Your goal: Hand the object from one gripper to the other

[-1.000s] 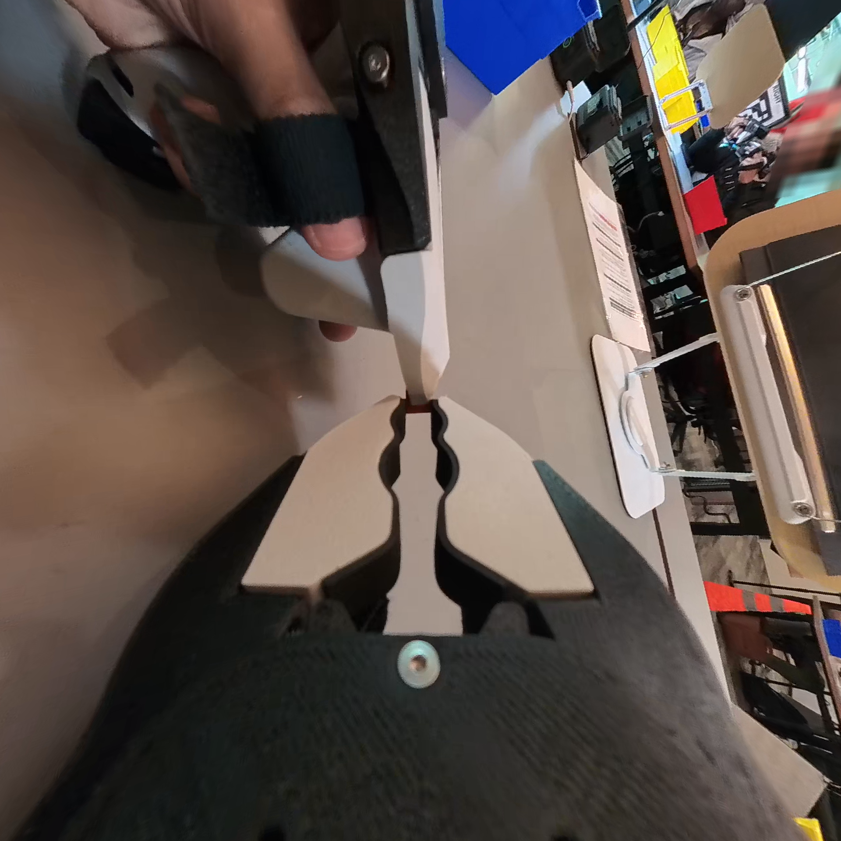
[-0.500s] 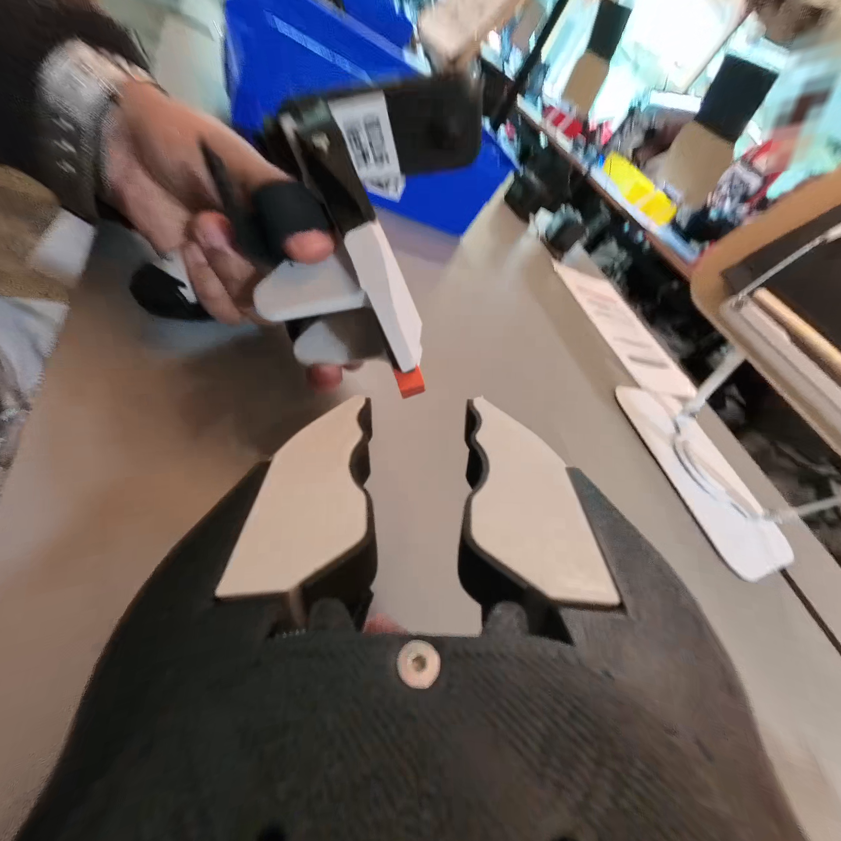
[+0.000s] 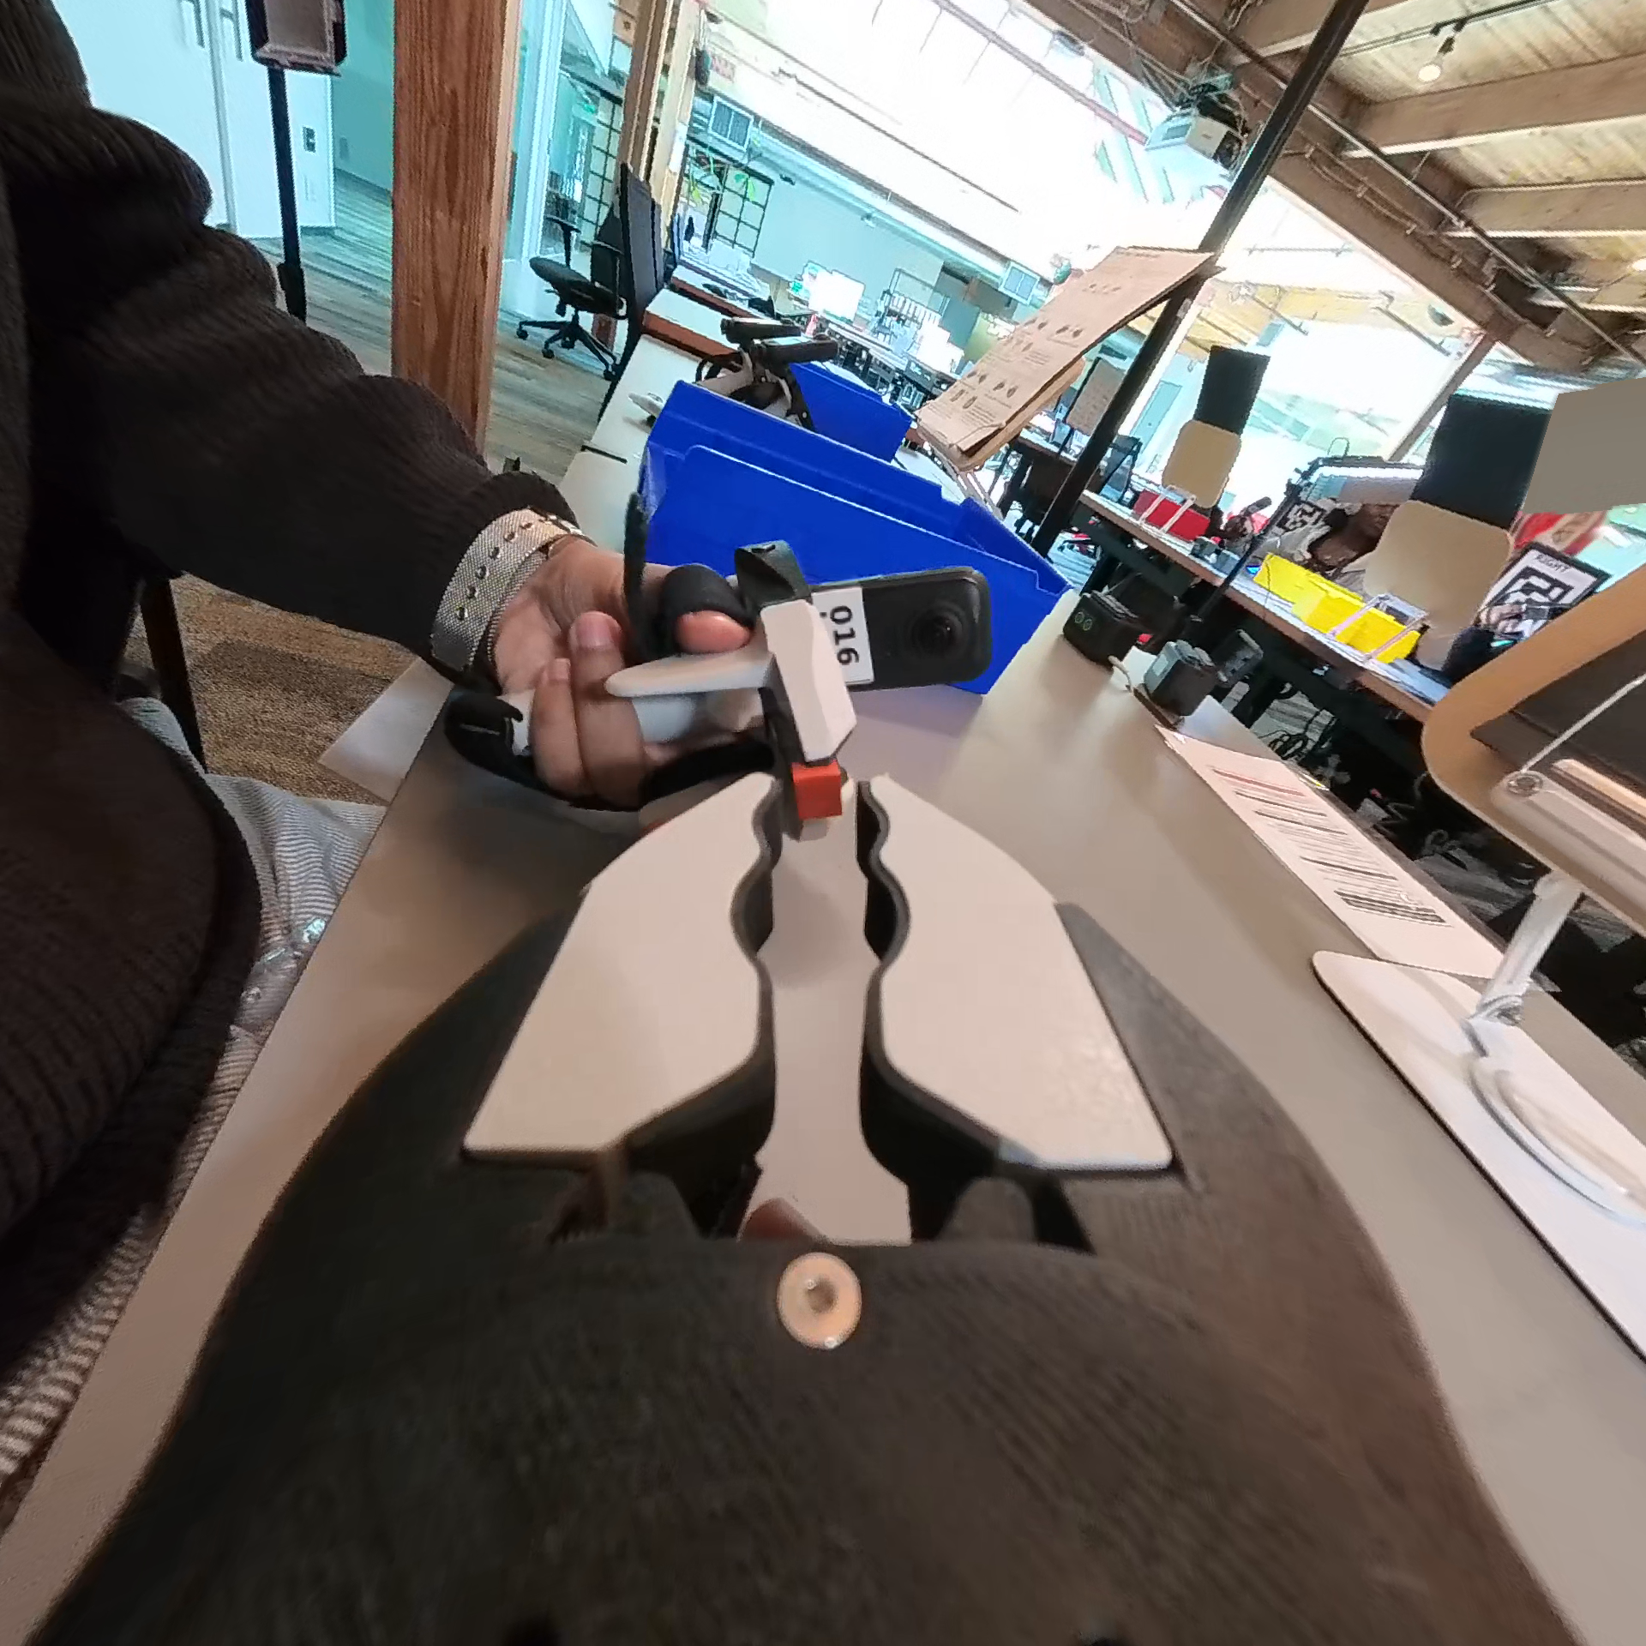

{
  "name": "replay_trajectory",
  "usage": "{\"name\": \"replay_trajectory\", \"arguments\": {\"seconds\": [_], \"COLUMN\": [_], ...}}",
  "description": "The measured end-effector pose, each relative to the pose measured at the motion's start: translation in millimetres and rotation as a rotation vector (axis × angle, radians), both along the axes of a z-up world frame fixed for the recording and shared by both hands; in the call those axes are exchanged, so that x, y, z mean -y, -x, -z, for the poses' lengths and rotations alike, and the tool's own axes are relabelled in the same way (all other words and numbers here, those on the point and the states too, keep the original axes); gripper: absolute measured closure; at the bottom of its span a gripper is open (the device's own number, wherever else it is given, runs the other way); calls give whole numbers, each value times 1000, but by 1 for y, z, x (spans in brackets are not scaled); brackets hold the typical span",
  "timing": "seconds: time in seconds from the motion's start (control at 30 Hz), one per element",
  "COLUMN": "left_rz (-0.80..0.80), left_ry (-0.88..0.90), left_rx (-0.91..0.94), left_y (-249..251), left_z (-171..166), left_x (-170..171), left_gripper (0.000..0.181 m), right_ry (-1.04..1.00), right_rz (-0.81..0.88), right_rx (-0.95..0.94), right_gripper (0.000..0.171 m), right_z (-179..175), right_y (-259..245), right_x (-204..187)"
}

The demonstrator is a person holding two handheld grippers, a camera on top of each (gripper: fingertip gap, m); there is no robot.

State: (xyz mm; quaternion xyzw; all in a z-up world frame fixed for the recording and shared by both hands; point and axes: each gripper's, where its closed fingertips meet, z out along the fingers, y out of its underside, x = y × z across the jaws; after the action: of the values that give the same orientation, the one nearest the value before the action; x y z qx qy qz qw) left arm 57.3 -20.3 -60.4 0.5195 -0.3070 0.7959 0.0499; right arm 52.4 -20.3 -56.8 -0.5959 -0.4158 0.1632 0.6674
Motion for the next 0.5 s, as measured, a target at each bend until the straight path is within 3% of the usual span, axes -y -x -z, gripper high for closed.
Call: {"name": "replay_trajectory", "arguments": {"seconds": [0.5], "left_rz": [29], "left_ry": [2], "left_rx": [9], "left_y": [0], "left_z": [-2], "left_x": [8], "left_gripper": [171], "right_ry": [9], "right_rz": [-27], "right_rx": [6], "right_gripper": [161], "right_z": [0], "right_y": [4], "right_x": [4]}}
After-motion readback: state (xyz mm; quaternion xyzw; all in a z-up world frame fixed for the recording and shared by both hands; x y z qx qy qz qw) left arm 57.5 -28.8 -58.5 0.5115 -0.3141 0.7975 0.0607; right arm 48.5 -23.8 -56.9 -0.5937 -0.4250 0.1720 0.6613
